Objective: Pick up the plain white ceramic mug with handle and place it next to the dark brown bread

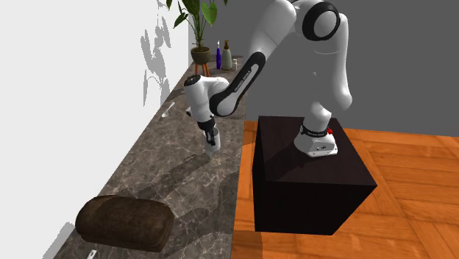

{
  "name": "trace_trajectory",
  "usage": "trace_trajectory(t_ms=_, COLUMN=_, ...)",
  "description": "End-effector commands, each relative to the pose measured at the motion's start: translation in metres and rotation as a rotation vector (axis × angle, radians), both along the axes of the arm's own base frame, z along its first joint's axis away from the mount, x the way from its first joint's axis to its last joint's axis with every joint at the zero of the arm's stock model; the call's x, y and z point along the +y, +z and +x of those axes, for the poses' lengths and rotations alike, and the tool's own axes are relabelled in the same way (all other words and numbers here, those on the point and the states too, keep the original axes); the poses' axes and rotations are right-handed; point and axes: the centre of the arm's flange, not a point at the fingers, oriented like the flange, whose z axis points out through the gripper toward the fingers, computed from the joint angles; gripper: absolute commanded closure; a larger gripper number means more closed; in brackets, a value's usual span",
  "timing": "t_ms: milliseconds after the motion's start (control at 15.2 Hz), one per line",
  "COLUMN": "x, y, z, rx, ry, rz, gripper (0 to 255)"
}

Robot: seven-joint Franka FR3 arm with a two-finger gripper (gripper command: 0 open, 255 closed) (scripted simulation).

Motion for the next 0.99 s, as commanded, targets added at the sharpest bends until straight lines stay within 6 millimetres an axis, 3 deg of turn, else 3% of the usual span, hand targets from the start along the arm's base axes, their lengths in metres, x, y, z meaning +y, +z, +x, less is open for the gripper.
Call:
trace_trajectory(t_ms=0, x=0.0, y=0.01, z=-0.001, rx=0.0, ry=0.0, rz=0.0, gripper=255)
trace_trajectory(t_ms=924, x=0.0, y=0.084, z=-0.001, rx=0.0, ry=0.0, rz=0.0, gripper=255)
